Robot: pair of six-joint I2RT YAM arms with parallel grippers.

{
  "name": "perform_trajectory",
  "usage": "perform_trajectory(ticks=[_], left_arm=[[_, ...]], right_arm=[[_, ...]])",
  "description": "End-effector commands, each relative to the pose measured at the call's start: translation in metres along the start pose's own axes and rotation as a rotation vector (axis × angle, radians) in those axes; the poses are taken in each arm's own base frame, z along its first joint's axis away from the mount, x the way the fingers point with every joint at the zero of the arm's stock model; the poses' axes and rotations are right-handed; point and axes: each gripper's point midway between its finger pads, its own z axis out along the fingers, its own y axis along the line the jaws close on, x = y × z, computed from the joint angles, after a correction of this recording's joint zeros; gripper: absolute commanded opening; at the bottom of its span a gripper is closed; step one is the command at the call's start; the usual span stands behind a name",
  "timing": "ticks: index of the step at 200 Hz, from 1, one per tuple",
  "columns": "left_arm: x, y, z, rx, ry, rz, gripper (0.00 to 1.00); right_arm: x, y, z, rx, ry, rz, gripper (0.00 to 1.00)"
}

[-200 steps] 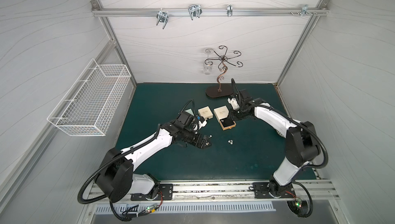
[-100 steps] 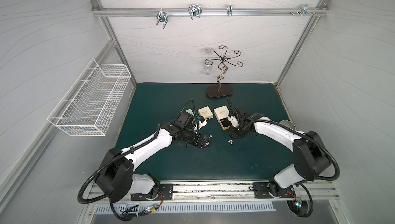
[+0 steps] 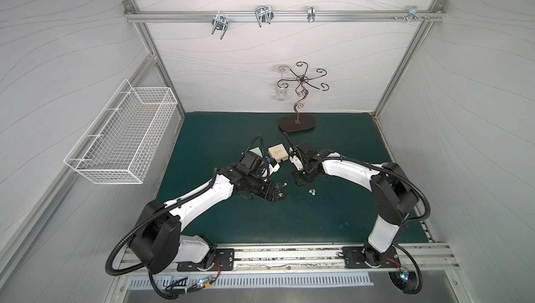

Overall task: Place the earrings into the drawer-style jewelry box
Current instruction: Move the earring at the center of the board.

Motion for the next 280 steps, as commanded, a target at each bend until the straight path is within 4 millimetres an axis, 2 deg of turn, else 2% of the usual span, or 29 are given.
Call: perform_trajectory(ticks=[1,46,107,228,280], left_arm=[[-0.008,-0.005,-0.005,0.003,-0.037,0.027,0.99],[-0.007,-0.004,-0.003,0.007,-0.032,0.018,0.99],[-0.008,-0.005,-0.003,0.006,-0.040,0.021,0.99],[-0.006,-0.004,-0.003,0.005,-0.036,0.017,0.99],[-0.007,-0.005,-0.004,0.005,-0.041,0.020,0.99]], right_arm=[[-0.011,0.006,0.007,0.017,0.002,0.006,0.24],[-0.018,0.014,0.029,0.057,0.037,0.041,0.24],[-0.017,0.021,0.042,0.087,0.064,0.058,0.27],[-0.011,0.028,0.046,0.069,0.082,0.057,0.27],[-0.005,0.022,0.050,0.095,0.096,0.057,0.25]])
